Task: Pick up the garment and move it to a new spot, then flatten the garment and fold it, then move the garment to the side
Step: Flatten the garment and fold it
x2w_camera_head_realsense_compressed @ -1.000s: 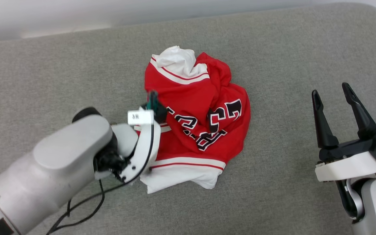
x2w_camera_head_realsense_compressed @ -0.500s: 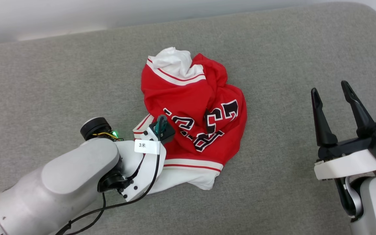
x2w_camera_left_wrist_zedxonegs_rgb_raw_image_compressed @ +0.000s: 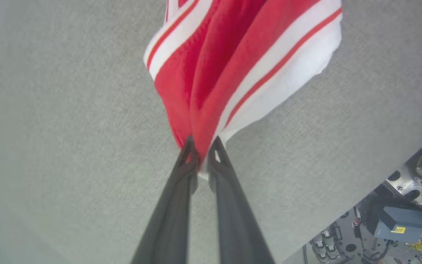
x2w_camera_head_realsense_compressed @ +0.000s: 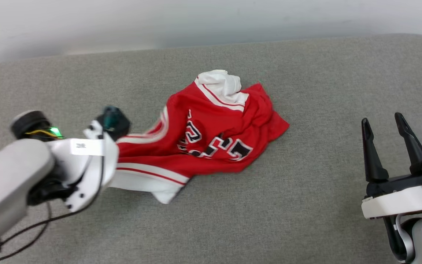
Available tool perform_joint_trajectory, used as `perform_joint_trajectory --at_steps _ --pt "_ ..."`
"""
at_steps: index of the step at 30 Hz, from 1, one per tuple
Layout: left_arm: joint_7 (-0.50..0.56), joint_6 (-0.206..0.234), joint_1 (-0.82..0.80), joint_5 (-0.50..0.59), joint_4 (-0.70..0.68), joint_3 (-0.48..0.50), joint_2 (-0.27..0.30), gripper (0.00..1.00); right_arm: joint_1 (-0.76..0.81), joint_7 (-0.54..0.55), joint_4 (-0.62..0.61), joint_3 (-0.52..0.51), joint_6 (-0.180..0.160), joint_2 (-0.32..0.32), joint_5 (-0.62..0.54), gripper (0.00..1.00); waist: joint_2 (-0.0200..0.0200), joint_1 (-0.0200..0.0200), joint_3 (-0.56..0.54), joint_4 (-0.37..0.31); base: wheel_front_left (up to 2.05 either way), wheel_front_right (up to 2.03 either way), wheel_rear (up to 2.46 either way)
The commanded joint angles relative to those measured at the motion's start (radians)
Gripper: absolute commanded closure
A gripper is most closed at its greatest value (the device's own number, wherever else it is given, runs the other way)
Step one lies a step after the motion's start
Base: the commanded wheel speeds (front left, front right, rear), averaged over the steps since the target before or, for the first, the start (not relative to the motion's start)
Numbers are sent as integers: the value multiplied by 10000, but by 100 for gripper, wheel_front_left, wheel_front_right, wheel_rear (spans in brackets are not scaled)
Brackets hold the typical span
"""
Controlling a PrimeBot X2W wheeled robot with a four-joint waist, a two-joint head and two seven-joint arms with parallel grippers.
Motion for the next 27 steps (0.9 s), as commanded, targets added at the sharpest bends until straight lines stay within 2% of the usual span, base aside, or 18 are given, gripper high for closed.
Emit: perform_joint_trajectory --at_steps 1,5,8,15,20,21,22,27 --pt "162 23 -106 48 -61 63 384 100 115 -22 -75 38 -7 78 -40 0 -1 0 -43 22 0 0 0" --pt "272 285 -153 185 167 124 1183 100 172 -22 -121 118 -7 134 -34 0 -1 0 38 -134 0 0 0" --pt "-16 627 177 70 700 197 1363 100 159 -22 -99 162 -7 167 -40 0 -1 0 192 -357 0 0 0" --pt "-1075 1096 1043 -201 2514 226 738 100 -60 -22 -5 200 -7 68 -34 0 -1 0 592 -821 0 0 0" --pt "-1487 1042 1736 -585 3689 214 262 100 -63 -22 76 224 -7 11 -28 0 -1 0 634 -950 0 0 0" --pt "-1669 1000 1807 -641 3827 266 176 73 -34 -22 90 209 -7 4 -29 0 -1 0 597 -945 0 0 0" --pt "-1888 938 1778 -595 3902 299 119 0 10 -22 113 180 -7 -11 -36 0 -1 0 542 -926 0 0 0" --pt "-2608 652 948 -571 3640 783 -26 0 232 -22 157 12 -7 -77 -9 0 -1 0 159 -699 0 0 0"
